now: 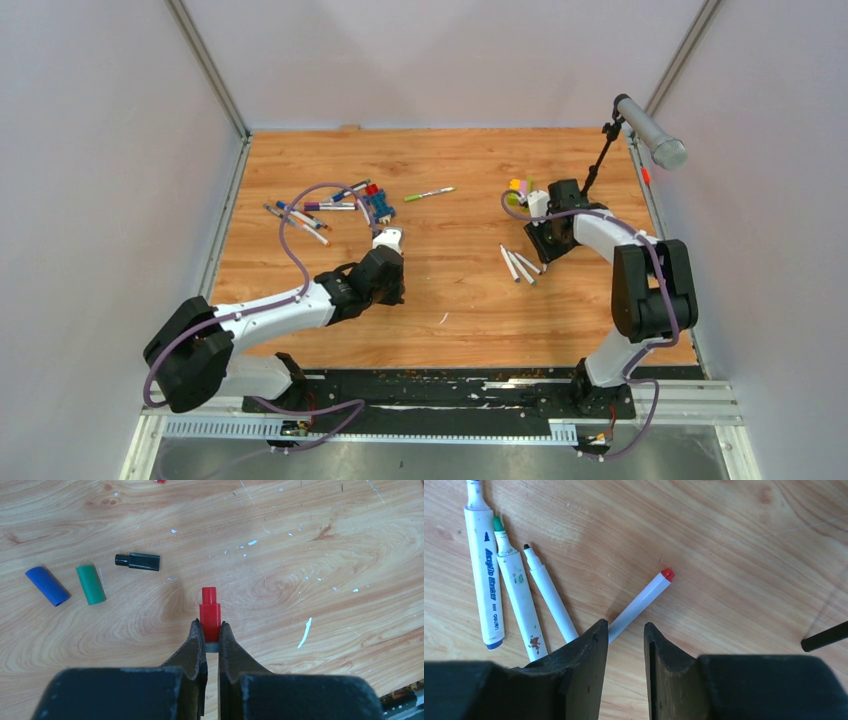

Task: Open the pen caps
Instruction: Adjust the pen at the center of the board.

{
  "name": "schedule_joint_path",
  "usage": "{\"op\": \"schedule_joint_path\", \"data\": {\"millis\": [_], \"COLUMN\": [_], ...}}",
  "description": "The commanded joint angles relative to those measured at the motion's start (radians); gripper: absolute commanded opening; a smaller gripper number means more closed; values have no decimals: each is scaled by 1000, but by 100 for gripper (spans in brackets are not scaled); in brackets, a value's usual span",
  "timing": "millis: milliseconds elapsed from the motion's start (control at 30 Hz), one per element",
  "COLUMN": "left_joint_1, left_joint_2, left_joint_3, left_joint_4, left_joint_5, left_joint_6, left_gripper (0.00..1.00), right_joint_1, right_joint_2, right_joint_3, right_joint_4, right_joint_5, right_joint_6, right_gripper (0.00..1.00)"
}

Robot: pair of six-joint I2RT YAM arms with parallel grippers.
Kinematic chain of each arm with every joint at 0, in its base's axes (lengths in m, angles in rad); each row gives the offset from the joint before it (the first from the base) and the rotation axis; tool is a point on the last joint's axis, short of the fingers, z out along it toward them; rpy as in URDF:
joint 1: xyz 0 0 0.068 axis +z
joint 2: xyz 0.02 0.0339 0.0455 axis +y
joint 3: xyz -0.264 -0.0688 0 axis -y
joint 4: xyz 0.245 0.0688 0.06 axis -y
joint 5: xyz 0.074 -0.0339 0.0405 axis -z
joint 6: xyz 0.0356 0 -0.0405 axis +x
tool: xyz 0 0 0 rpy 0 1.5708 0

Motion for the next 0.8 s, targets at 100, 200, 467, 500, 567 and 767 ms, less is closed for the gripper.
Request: {"op": "schedule_joint_path", "data": {"millis": [100, 200, 467, 500, 567, 767], "left_joint_1": [7, 9, 9, 9, 9, 10], "left_joint_2": [-4, -8, -17, -17, -17, -20], "left_joint_3": [13, 11, 2, 2, -1, -3], "left_joint_4": [12, 14, 21, 22, 23, 23], "left_joint_5": [-18, -15, -11, -10, -9, -9], "left_joint_6": [-8, -9, -8, -9, -11, -12], "left_gripper": [6, 6, 6, 6, 7, 7], "right_joint_1": [-1, -3, -2, -2, 0, 3], "right_joint_2": [47, 61, 74, 74, 73, 65], "right_joint_3": [45, 52, 62, 63, 65, 70], "right_joint_4": [15, -3, -47, -52, -62, -98], "right_joint_5": [-1, -24, -105, -116, -140, -215], "right_joint_6": [53, 53, 14, 11, 3, -22], "right_gripper": [29, 22, 4, 3, 3, 4]}}
